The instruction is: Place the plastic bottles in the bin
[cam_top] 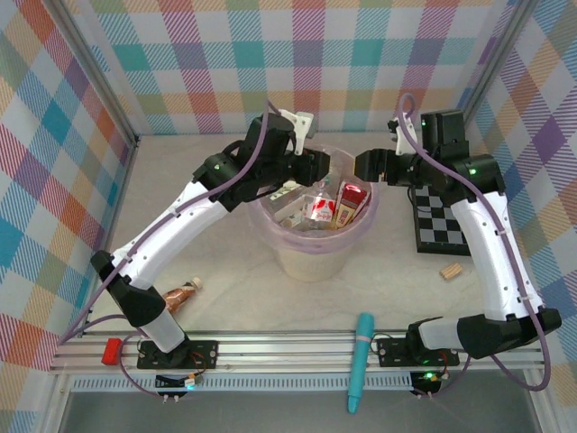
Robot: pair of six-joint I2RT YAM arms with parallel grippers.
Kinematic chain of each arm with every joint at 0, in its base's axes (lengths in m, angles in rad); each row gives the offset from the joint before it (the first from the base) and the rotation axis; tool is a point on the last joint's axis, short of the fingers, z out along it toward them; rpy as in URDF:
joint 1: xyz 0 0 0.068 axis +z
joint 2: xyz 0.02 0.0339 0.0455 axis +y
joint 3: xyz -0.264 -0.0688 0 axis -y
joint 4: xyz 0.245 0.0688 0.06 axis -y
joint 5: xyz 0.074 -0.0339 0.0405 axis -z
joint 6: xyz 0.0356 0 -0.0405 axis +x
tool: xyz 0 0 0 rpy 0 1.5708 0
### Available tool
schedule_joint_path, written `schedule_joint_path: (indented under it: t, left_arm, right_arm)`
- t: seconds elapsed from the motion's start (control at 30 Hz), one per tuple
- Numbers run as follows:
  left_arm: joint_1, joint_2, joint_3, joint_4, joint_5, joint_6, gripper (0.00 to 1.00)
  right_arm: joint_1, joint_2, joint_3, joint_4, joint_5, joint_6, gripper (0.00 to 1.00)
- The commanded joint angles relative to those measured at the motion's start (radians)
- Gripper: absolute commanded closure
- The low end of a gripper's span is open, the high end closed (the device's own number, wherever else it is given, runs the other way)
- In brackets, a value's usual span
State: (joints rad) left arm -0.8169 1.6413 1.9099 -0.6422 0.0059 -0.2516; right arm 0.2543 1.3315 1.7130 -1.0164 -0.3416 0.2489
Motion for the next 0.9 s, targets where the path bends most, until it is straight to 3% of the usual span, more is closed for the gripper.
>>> schedule_joint_path:
  t: [0.0, 0.2, 0.47, 0.63, 0.87]
  left_arm:
    - [-0.01, 0.017, -0.005, 0.081, -0.01, -0.032, 0.6]
    - [-0.026, 0.07, -0.049, 0.006, -0.015, -0.039, 0.61]
    - [-0.045, 0.015, -0.248, 0.076, -0.018, -0.098, 0.64]
    - [-0.05, 0.002, -0.277, 0.062, -0.047, -0.104, 0.64]
    - [-0.05, 0.002, -0.19, 0.033, -0.057, -0.073, 0.52]
  right_arm:
    - [-0.001, -0.008, -0.01, 0.012, -0.025, 0.007, 0.28]
    - [-0.001, -0.008, -0.007, 0.012, -0.029, 0.004, 0.28]
    - [-0.001, -0.009, -0.029, 0.025, -0.046, 0.01, 0.28]
    - [-0.001, -0.008, -0.036, 0.03, -0.053, 0.01, 0.28]
    - [-0.001, -0.014, -0.036, 0.032, -0.054, 0.009, 0.28]
